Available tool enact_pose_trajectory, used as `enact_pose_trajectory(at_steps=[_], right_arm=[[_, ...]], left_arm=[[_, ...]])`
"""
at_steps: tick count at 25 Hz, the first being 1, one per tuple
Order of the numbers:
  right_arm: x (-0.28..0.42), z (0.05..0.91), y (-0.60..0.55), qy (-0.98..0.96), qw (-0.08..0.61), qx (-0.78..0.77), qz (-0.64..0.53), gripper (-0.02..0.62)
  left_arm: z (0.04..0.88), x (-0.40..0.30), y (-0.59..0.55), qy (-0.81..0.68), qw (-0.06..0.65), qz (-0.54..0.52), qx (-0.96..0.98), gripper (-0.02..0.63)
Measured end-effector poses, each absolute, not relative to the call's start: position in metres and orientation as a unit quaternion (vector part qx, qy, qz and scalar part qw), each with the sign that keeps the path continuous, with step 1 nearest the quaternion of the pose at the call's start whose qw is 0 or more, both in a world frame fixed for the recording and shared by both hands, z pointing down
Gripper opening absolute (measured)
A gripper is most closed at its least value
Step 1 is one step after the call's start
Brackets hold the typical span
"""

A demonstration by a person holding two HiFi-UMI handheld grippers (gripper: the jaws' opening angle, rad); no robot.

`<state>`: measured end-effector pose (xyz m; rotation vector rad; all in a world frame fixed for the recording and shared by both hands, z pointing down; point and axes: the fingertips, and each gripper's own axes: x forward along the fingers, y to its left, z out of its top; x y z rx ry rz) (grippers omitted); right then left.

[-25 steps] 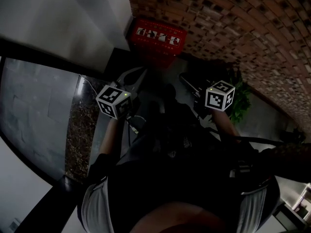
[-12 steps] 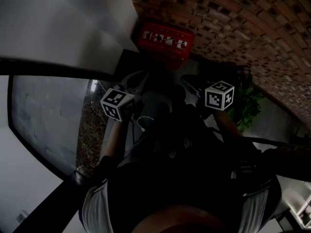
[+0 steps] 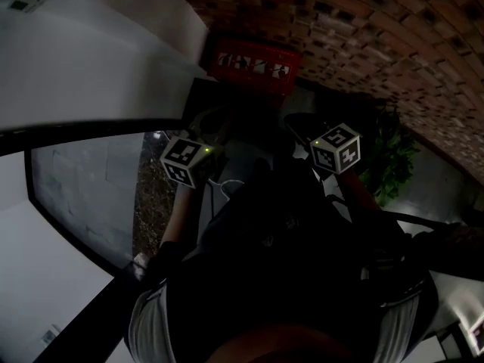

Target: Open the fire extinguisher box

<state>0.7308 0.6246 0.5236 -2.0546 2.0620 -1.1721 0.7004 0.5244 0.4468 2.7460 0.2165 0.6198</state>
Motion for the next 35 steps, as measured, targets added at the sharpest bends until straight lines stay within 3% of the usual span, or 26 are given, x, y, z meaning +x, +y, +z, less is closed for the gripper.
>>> enact_pose_trajectory(at_steps=[5, 14, 26, 35], right_arm=[[0.758, 0.505, 0.612, 0.705, -0.057, -0.641, -0.297, -0.002], [0.795, 0.497, 0.600, 0.747, -0.061, -0.603, -0.274, 0.000], [0.822, 0.513, 0.601, 0.719, -0.075, -0.625, -0.294, 0.000], [0.814, 0.513, 0.560, 0.692, -0.081, -0.645, -0.315, -0.001]], left_arm=[[0.429, 0.739, 0.520, 0.058, 0.105, 0.201, 0.972, -0.002], [0.435, 0.766, 0.518, 0.022, 0.076, 0.230, 0.970, -0.002], [0.483, 0.785, 0.496, 0.028, 0.104, 0.268, 0.957, -0.002], [0.549, 0.782, 0.439, 0.016, 0.181, 0.289, 0.940, -0.002]])
